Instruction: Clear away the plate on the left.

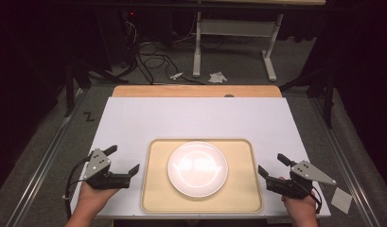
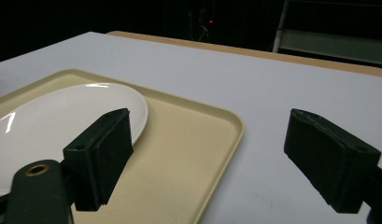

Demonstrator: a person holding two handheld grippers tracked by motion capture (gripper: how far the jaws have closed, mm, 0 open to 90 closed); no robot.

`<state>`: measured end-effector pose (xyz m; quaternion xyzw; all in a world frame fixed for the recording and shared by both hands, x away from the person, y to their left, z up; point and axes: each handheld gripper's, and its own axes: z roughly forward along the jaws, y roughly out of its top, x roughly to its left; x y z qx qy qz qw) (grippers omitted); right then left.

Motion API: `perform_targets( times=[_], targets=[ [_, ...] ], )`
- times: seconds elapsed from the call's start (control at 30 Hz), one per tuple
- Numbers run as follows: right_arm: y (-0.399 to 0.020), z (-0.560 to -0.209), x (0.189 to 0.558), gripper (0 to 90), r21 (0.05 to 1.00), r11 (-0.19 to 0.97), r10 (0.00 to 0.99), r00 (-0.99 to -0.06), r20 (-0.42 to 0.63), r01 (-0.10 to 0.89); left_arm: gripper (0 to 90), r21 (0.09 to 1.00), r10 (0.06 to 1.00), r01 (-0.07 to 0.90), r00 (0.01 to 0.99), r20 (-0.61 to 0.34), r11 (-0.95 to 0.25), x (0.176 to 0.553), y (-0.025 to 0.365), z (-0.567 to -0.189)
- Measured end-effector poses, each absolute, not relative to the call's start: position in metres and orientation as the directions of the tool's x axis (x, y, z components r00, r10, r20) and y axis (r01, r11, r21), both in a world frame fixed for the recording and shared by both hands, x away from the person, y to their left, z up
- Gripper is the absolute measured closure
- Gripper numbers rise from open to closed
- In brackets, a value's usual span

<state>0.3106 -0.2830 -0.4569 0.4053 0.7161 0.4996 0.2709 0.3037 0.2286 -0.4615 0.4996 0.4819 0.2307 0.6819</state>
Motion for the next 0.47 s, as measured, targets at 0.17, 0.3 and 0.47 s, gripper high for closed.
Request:
perform_targets(
  times=[0.17, 0.3, 0.47],
  targets=[
    [-0.285, -0.459, 0.314, 16.2, 0.932, 0.161, 0.865, -0.502, 0.026, 0.326, 0.0, 0.909, 0.805, 0.131, 0.426, -0.412, 0.395, 0.303, 0.228, -0.459],
    [-0.281, -0.459, 0.314, 16.2, 0.927, 0.176, 0.861, -0.509, 0.018, 0.33, 0.0, 0.914, 0.8, 0.15, 0.445, -0.402, 0.376, 0.303, 0.222, -0.461],
    [-0.279, -0.459, 0.313, 16.2, 0.928, 0.187, 0.856, -0.516, 0.007, 0.323, 0.3, 0.92, 0.802, 0.161, 0.453, -0.391, 0.357, 0.303, 0.219, -0.462]
  ],
)
